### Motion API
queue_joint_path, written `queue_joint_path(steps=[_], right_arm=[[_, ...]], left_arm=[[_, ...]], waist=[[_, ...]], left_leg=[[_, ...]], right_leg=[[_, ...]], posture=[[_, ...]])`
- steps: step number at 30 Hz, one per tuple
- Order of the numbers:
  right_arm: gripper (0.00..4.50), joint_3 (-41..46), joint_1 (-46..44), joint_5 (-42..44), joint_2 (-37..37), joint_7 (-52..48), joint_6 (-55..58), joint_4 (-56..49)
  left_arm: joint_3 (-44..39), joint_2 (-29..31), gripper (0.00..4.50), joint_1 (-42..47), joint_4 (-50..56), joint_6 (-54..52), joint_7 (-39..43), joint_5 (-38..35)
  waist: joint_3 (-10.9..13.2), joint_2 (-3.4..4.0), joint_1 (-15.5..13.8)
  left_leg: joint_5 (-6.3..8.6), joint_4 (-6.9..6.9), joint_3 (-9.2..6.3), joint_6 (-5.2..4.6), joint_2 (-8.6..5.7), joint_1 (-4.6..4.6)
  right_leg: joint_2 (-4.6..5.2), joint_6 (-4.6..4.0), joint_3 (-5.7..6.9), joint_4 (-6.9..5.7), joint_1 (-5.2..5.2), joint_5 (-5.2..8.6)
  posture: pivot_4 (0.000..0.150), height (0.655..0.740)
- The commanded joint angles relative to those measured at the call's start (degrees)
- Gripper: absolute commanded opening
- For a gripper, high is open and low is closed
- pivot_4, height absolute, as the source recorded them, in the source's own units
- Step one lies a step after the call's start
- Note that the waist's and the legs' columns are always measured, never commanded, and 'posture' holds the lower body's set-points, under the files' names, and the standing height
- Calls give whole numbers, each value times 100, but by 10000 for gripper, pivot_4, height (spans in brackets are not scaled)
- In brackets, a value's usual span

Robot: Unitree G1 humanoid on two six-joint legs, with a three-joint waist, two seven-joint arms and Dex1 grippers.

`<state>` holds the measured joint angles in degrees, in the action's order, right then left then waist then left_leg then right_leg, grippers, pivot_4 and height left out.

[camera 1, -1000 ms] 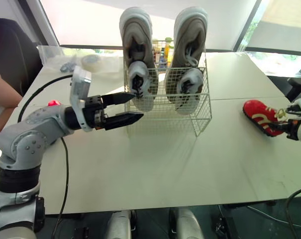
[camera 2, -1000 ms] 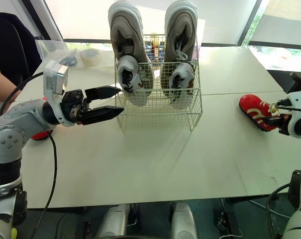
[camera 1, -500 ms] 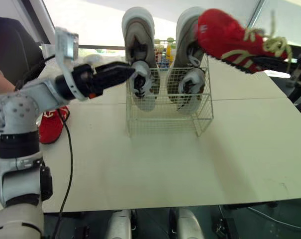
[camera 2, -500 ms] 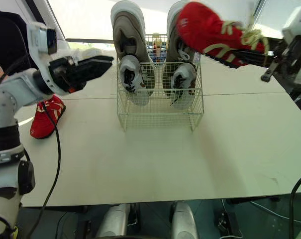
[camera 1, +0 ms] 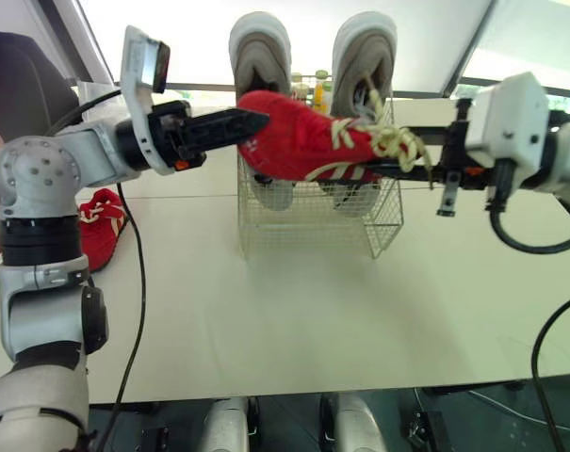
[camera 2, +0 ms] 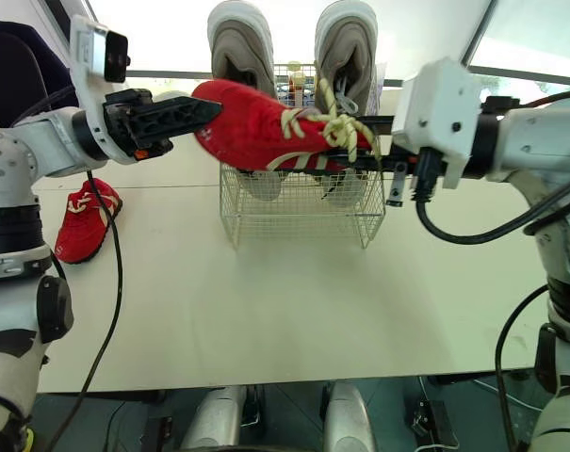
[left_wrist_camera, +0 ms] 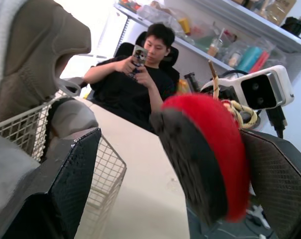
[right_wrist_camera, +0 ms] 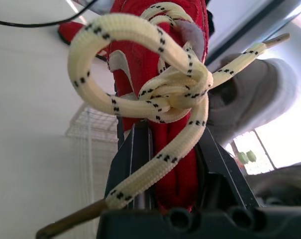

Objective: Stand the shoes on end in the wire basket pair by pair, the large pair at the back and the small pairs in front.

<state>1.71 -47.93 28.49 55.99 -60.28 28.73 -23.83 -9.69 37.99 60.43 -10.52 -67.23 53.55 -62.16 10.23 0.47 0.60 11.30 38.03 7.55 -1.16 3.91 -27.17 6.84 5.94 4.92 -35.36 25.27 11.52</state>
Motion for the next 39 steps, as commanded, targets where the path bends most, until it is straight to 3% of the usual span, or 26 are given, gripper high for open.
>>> queue_joint_path(steps=[1, 4, 9, 12, 15, 18, 21, 27, 31, 39], right_arm=[[7490, -52, -372, -69, -111, -102, -314, -127], [6937, -170, -528, -196, -192, -167, -412, 1], [6937, -228, -762, -386, -241, -249, -501, 281], [6937, -230, -850, -516, -257, -227, -498, 474], [16547, -36, -780, -296, -247, -122, -57, 551], [32030, 416, -564, 192, -286, 122, 589, 580], [44405, 1229, -37, 994, -431, 493, 1465, 727], [44405, 2348, 792, 2604, -1401, 1714, 2738, 847], [44405, 2375, 955, 3869, -2491, 2818, 3089, 515], [44405, 1861, 123, 4256, -3847, 4275, 2420, 604]], left_arm=[[20, -26, 45000, 116, 128, -117, 39, 46], [36, -41, 37273, 52, 177, -187, 22, 116], [-102, -7, 14201, -98, 309, -420, 55, -32], [-244, -94, 3431, -192, 366, -529, -47, -165], [-461, -258, 2657, -250, 362, -474, -319, -185], [-797, -469, 2655, -294, 329, -402, -670, -299], [-1295, -746, 2654, -400, 344, -307, -1113, -673], [-1813, -1276, 2654, -601, 617, 21, -1904, -1207], [-1824, -1586, 2654, -678, 757, 357, -2190, -1290], [-1509, -1909, 2654, -837, 926, 879, -2270, -1088]], waist=[[0, 0, 0], [0, 0, -2], [0, 0, 6], [0, 0, 3], [0, -1, -5], [1, -3, -17], [1, -11, -27], [-1, -20, -6], [-2, -19, 7], [-2, -18, -12]], left_leg=[[0, 0, 0, 0, 0, 0], [0, 0, 0, 0, 0, 0], [0, 0, 1, 1, 0, 0], [-1, 0, 1, 1, 0, 0], [-1, 0, 1, 1, 0, 0], [-1, 1, 0, 1, 0, -1], [-1, 1, -4, 0, 0, -1], [-2, 2, -5, 0, 0, 7], [-2, 0, -6, 0, 1, 11], [-2, -1, -6, 0, 0, 7]], right_leg=[[0, 3, 0, 0, 0, -2], [0, 4, 0, -1, 0, -3], [0, 6, 0, -3, 2, -3], [0, 6, 0, -5, 2, -3], [0, 6, 0, -5, 2, -3], [0, 7, 0, -5, 0, -4], [0, 8, 1, -4, -3, -5], [0, 9, 1, -15, -8, -7], [-2, 10, 1, -17, -9, -7], [-3, 10, 1, -20, -7, -7]], posture=[[1500, 7400], [1500, 7400], [1500, 7400], [1500, 7400], [1500, 7400], [1500, 7400], [1500, 7400], [1500, 7400], [1500, 7400], [1500, 7400]])
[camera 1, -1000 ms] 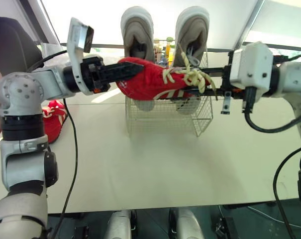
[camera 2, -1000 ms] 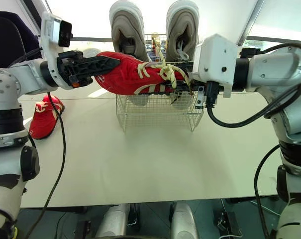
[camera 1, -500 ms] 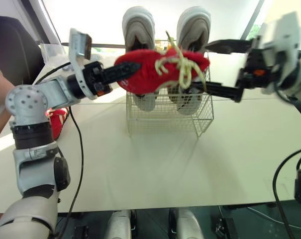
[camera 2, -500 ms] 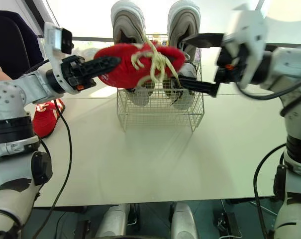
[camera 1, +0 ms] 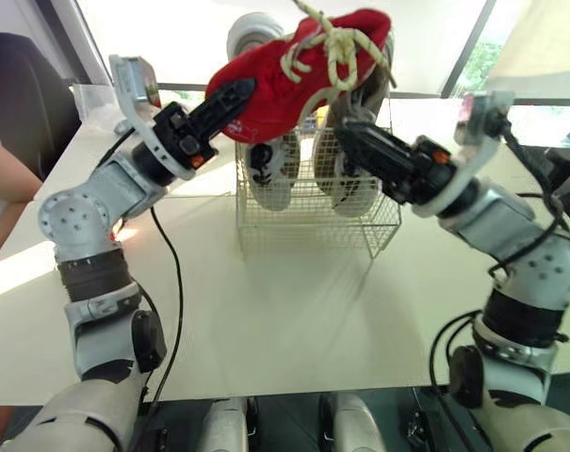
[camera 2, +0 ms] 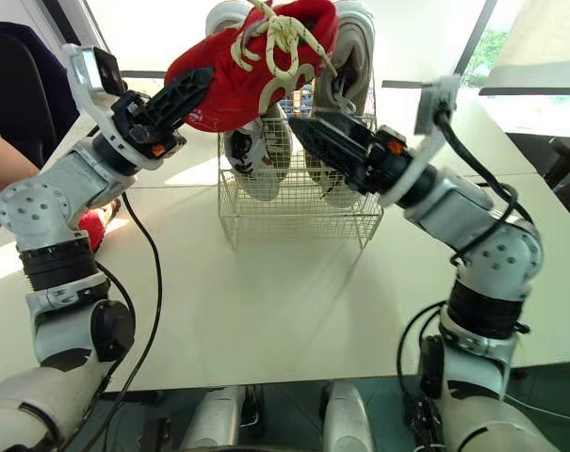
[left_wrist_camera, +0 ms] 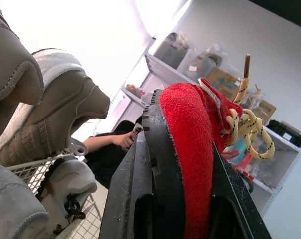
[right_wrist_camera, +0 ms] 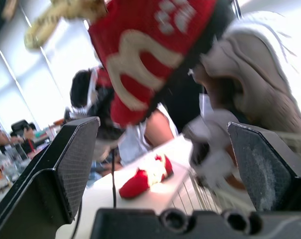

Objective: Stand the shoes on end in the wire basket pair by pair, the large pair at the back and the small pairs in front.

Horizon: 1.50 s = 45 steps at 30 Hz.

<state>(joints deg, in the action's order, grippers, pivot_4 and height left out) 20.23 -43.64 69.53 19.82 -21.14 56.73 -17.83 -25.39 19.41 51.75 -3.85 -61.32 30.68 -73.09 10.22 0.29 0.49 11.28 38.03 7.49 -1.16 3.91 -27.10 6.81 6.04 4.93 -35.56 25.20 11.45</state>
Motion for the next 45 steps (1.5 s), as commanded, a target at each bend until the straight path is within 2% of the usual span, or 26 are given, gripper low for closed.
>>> queue_joint_path(steps=[1, 12, 15, 17, 20, 22, 27, 29, 30, 34, 38, 41, 45], right_arm=[[44405, -41, -417, 123, -329, 467, -462, 86], [44405, -531, -870, -166, -653, 566, -946, 601], [35826, -603, -885, -248, -649, 558, -995, 669], [27635, -643, -892, -267, -651, 558, -1020, 667], [12330, -649, -915, -242, -626, 572, -1010, 632], [5891, -636, -932, -224, -566, 572, -972, 621], [5415, -747, -973, -404, 51, 206, -712, 606], [5415, -900, -935, -621, 748, -421, -529, 550], [5415, -983, -883, -765, 1157, -838, -489, 533], [5415, -1356, -717, -1477, 2331, -2145, -755, 714], [5415, -1857, -635, -2617, 3299, -3625, -1651, 1338], [5415, -2188, -634, -3257, 3474, -4308, -2320, 1717], [5415, -2404, -611, -3919, 3288, -4678, -3092, 2275]], left_arm=[[140, -73, 2654, -6, 288, 401, 36, 128], [444, -215, 2654, -174, 425, 886, 52, 350], [464, -249, 2654, -196, 470, 953, 11, 340], [471, -270, 2654, -216, 511, 970, -28, 322], [509, -241, 2654, -251, 549, 925, -115, 323], [625, -92, 2654, -296, 570, 731, -53, 340], [801, 275, 27417, -414, 760, 360, 222, 236], [779, 550, 37519, -435, 784, 279, 424, 240], [774, 735, 43955, -468, 796, 237, 596, 270], [787, 1351, 44571, -614, 747, 129, 1128, 377], [729, 1876, 44571, -743, 613, 204, 1472, 569], [734, 1919, 44571, -762, 617, 276, 1506, 600], [740, 1797, 44571, -810, 731, 329, 1429, 613]], waist=[[0, 0, -8], [-1, -1, 23], [-1, -1, 19], [-1, -1, 18], [-1, -1, 24], [-1, -1, 30], [0, 0, 8], [0, 0, 8], [0, 0, 13], [1, 0, 22], [2, 0, 30], [2, -1, 18], [2, -2, 18]], left_leg=[[0, 1, 0, 0, -1, 0], [0, -2, 1, 0, -1, -2], [1, -2, 1, -1, -1, -2], [1, -2, 0, -1, -1, -2], [1, -2, 0, 0, -1, -4], [1, -3, 0, -1, -1, -3], [1, -5, 0, 0, -1, -4], [1, -5, 0, -1, -1, -7], [2, -5, 0, -1, -1, -9], [4, -14, 2, -2, 0, -10], [4, -16, 5, -1, 1, -10], [5, -15, 7, 1, 1, -10], [5, -15, 7, 1, 1, -10]], right_leg=[[0, 0, 0, 2, -1, 0], [-1, 0, 0, 4, 0, 0], [-1, 0, 0, 6, 0, 0], [-1, 0, 0, 6, 0, 0], [-1, 0, 0, 6, 1, 0], [-1, 0, 1, 6, 1, 0], [-1, -1, 0, 7, 2, 0], [0, -2, 0, 14, 3, 1], [0, -4, 0, 17, 4, 2], [0, -20, 0, 27, 10, 11], [0, -22, 0, 28, 14, 12], [0, -24, 0, 35, 13, 14], [1, -23, 0, 38, 11, 13]], posture=[[1500, 7400], [1500, 7400], [1500, 7400], [1500, 7400], [1500, 7400], [1500, 7400], [1500, 7400], [1500, 7400], [1500, 7400], [1500, 7400], [1500, 7400], [1500, 7400], [1500, 7400]])
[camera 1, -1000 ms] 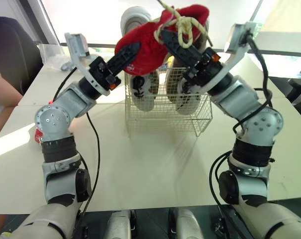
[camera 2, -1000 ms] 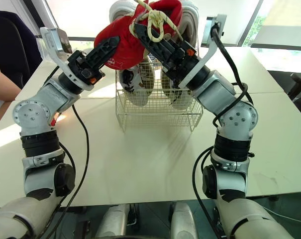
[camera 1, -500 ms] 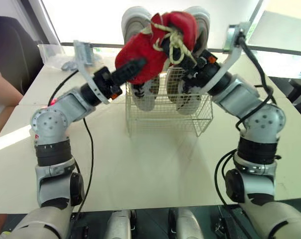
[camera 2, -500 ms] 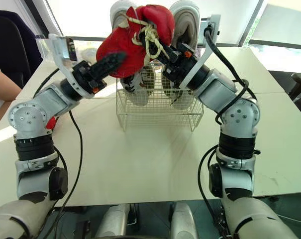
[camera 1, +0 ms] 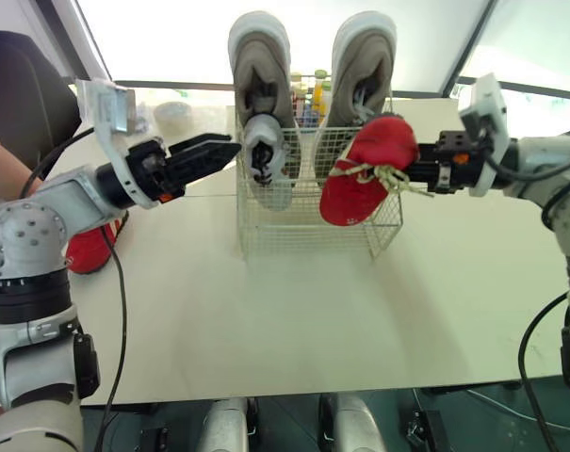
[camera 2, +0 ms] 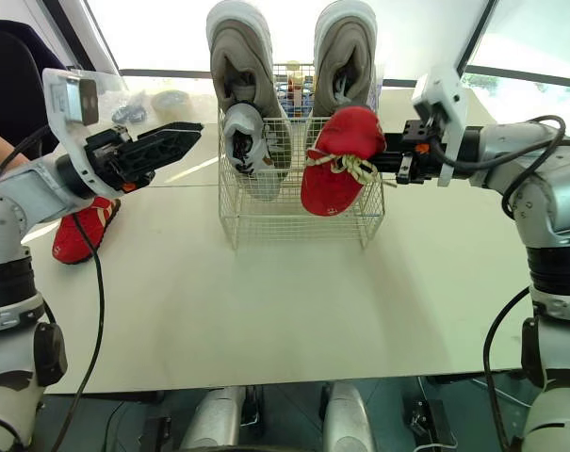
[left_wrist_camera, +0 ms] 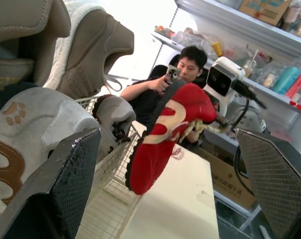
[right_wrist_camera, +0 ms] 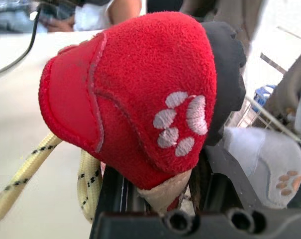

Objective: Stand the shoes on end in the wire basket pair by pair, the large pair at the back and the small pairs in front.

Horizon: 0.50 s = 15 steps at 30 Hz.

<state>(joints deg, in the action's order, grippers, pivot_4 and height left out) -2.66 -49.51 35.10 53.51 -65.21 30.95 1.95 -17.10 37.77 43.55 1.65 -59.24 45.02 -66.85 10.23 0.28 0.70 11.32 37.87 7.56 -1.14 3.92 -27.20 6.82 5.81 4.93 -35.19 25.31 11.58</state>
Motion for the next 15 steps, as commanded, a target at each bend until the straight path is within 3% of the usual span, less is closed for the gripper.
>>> queue_joint_path(steps=[1, 14, 15], right_arm=[[5415, -118, -7, -566, -158, -312, -661, 396], [5415, -131, 428, -1341, -677, -475, -1370, 944], [10335, -119, 474, -1385, -665, -471, -1389, 937]], left_arm=[[-84, -72, 44571, -8, 212, 131, -28, -8], [-84, -167, 44571, -77, 337, 146, -172, 40], [-80, -157, 44903, -85, 347, 152, -171, 57]], waist=[[1, -4, -3], [5, -2, -13], [5, -2, -14]], left_leg=[[-1, 0, 0, 0, 0, 0], [-4, 2, 1, 2, 0, -2], [-4, 2, 1, 2, 0, -2]], right_leg=[[0, 0, 0, 0, 0, 0], [0, 18, 0, -4, 0, -11], [0, 18, 1, -4, 0, -11]], posture=[[1500, 7400], [1500, 7400], [1500, 7400]])
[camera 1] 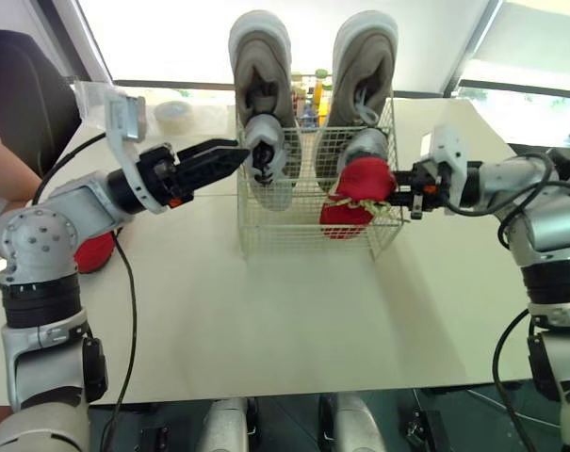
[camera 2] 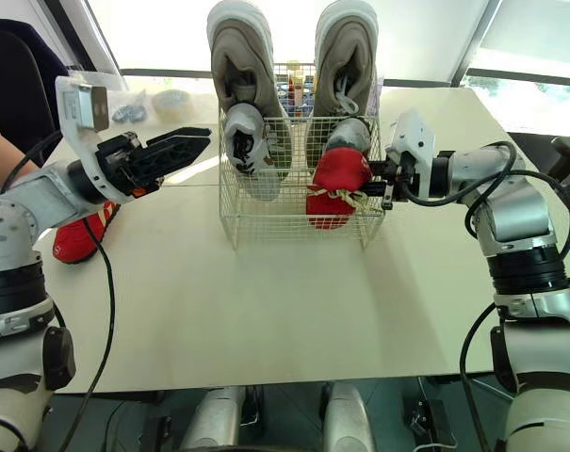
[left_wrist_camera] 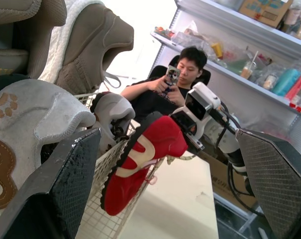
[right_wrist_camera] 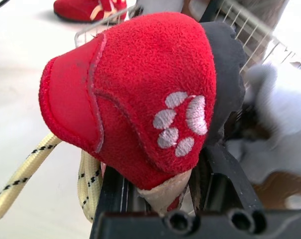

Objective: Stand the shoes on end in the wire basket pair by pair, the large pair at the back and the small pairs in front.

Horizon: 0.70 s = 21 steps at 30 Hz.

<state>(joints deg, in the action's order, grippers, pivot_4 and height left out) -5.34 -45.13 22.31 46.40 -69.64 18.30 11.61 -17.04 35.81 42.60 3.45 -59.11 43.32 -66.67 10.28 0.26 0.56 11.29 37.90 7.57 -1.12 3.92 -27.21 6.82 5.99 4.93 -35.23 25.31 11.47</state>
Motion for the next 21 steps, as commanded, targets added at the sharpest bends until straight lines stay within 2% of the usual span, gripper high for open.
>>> queue_joint_path(steps=[1, 7, 14, 18, 21], right_arm=[[15603, 173, 69, -121, 55, -31, -123, -56], [44618, 491, 295, -96, 312, 68, 149, -564], [44618, 1264, 787, 2, 1191, 142, 459, -1386], [44618, 1656, 997, 9, 1664, 77, 482, -1582], [44618, 1718, 577, 199, 1728, 71, 535, -1682]], left_arm=[[-85, 48, 45000, 1, 178, 140, 0, 48], [-143, 84, 45000, -77, 281, 91, -59, 17], [-527, 442, 45000, -627, 638, 29, -422, -21], [-769, 854, 45000, -1046, 770, 223, -683, 386], [-950, 1315, 45000, -1271, 450, 471, -1117, 1131]], waist=[[0, 0, 5], [0, 0, 6], [0, 0, 6], [1, 0, 9], [2, 1, 23]], left_leg=[[0, 0, 0, 0, 0, 0], [0, 0, 0, 0, 0, 2], [1, -1, -1, 1, 1, 2], [3, -2, -1, 2, 1, 4], [11, -2, 0, 16, 2, 4]], right_leg=[[0, 0, 0, 0, 0, 0], [0, 0, 0, -1, 0, 0], [1, -17, -1, -1, 2, 10], [2, -19, -1, 1, 2, 11], [3, -22, -1, 2, 6, 11]], posture=[[1500, 7400], [1500, 7400], [1500, 7400], [1500, 7400], [1500, 7400]])
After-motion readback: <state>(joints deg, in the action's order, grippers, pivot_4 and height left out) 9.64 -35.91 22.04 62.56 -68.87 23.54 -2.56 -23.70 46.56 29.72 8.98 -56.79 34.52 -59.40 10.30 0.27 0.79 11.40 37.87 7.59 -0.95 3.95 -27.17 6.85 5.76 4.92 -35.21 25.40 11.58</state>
